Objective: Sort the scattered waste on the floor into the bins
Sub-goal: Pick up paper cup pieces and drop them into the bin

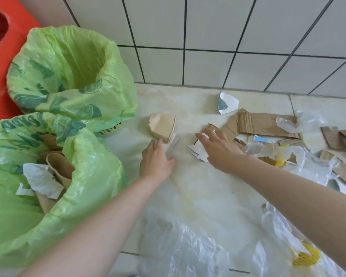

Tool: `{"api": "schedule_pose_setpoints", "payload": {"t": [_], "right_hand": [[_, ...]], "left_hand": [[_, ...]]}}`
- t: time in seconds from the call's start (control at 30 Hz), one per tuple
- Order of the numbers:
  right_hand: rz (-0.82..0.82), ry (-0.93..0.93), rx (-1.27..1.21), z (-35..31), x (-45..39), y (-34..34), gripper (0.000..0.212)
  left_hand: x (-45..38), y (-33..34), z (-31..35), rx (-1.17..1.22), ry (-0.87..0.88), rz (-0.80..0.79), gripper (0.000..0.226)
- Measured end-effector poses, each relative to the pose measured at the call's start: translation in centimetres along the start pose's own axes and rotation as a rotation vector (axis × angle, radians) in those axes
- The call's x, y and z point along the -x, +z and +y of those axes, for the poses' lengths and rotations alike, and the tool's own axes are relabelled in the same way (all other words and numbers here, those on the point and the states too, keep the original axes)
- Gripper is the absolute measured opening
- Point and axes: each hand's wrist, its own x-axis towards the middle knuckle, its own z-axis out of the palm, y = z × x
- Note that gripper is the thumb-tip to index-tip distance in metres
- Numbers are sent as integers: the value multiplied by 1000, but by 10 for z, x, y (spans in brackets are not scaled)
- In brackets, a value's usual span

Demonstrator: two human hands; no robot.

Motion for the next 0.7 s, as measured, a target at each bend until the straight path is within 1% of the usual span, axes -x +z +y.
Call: {"api": "schedule_pose_setpoints", "payload": {"t": [0.1, 0.17, 0.2, 0.27, 0.37, 0.43, 0.57, 0.63, 0.7], "right_hand": [[-6, -61, 78, -1, -11, -1, 90], [-9, -55, 108, 0, -16, 0, 92], [6, -45, 114, 0, -17, 0, 89], [63, -61, 149, 1, -16, 2, 77], [186, -195, 223, 3, -10, 8, 52], [215, -246, 221, 6, -3, 12, 41], [234, -324, 145, 7, 13, 22, 33], [232, -350, 102, 6, 20, 26, 29], [233, -383, 77, 5, 25, 30, 23]], "left_hand": [[-13, 4, -1, 12, -35, 31, 72], [-18, 6, -1, 24, -8, 63, 68], [-18, 7, -1, 20, 17, 79, 66], [-17, 9, -1, -26, 65, 83, 61], [-14, 11, -3, -108, 113, 72, 53], [-10, 12, -3, -161, 138, 60, 50], [-2, 13, -4, -255, 181, 25, 41], [2, 11, -4, -223, 171, 13, 38], [5, 7, -2, -174, 166, 61, 41]]}}
